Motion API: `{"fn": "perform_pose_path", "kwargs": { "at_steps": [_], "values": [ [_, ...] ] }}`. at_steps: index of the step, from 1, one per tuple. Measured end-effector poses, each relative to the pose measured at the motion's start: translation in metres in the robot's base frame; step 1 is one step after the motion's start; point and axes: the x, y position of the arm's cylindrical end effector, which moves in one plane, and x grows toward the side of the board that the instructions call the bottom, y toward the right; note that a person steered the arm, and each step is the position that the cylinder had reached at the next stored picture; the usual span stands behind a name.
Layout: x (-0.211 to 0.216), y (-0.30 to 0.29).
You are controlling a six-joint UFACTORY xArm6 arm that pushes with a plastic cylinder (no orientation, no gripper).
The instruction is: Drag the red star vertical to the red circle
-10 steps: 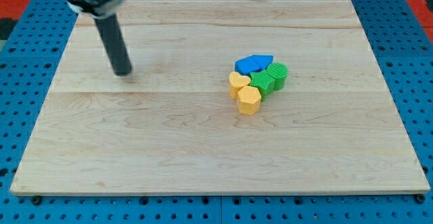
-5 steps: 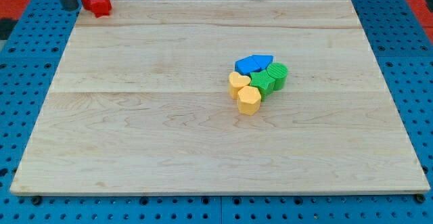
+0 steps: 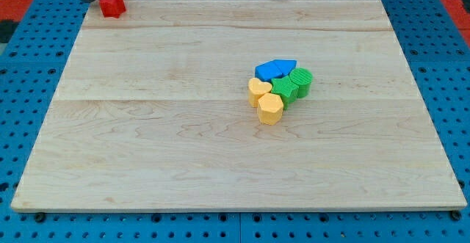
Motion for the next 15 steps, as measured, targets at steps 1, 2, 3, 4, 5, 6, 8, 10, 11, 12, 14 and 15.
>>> {"fn": "perform_pose_path", "kwargs": {
  "at_steps": [1, 2, 3, 4, 5, 6, 8, 10, 11, 12, 14, 15],
  "values": [
    [0.000, 0.018],
    [0.000, 0.016],
    [0.000, 0.001],
    [0.000, -0.029],
    [0.003, -0.023],
    [0.037, 0.004],
    [0.074, 0.067],
    [0.069, 0.132],
    [0.002, 0.166],
    [0.001, 0.163],
    [0.001, 0.085],
    [0.001, 0.071]
  ]
}}
